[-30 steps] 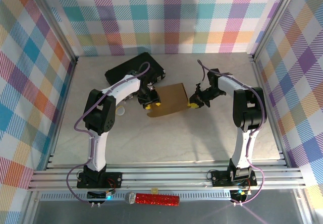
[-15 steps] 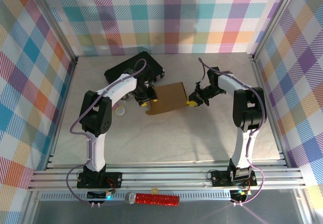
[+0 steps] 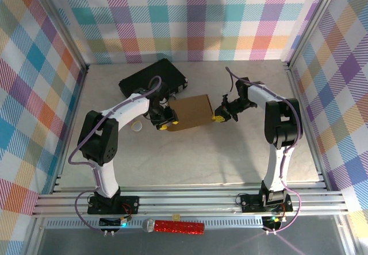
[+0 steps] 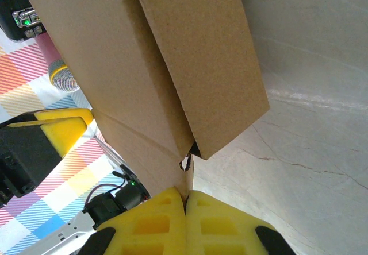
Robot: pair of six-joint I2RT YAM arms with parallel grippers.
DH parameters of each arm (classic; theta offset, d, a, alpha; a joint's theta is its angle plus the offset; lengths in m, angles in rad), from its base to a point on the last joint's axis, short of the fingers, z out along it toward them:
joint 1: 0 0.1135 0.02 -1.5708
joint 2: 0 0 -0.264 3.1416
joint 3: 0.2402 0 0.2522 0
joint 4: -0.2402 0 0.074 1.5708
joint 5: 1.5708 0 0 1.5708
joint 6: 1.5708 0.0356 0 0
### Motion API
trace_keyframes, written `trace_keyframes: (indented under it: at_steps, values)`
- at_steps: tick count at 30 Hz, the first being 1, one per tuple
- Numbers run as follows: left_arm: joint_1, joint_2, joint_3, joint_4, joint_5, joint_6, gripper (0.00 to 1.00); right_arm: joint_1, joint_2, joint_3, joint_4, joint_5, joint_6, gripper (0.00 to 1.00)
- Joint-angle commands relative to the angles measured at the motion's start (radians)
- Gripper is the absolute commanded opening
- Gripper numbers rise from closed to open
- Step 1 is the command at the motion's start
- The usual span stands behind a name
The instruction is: Fold the paper box
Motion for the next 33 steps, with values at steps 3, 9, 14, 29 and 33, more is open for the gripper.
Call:
trace_keyframes:
  at_steps: [3,9,14,29,33]
  values:
    - [-0.01,-0.02,-0.055,0.109,0.058,-0.05,0.5,-0.01,0.025,0.018,-0.018,-0.022,-0.008,0.0]
    - [-0.024,-0.034,-0.07,0.107,0.047,-0.065,0.5,-0.014,0.032,0.011,-0.016,-0.028,-0.007,0.0]
    - [-0.013,-0.06,-0.064,0.086,0.041,-0.052,0.53,-0.02,0.034,0.01,-0.017,-0.039,-0.01,0.0]
    - [-0.006,-0.07,-0.117,0.106,0.073,-0.036,0.53,-0.03,0.069,-0.004,-0.012,-0.045,-0.038,0.0]
    - [-0.004,-0.071,-0.135,0.117,0.072,-0.04,0.52,-0.032,0.08,-0.014,-0.003,-0.046,-0.037,0.0]
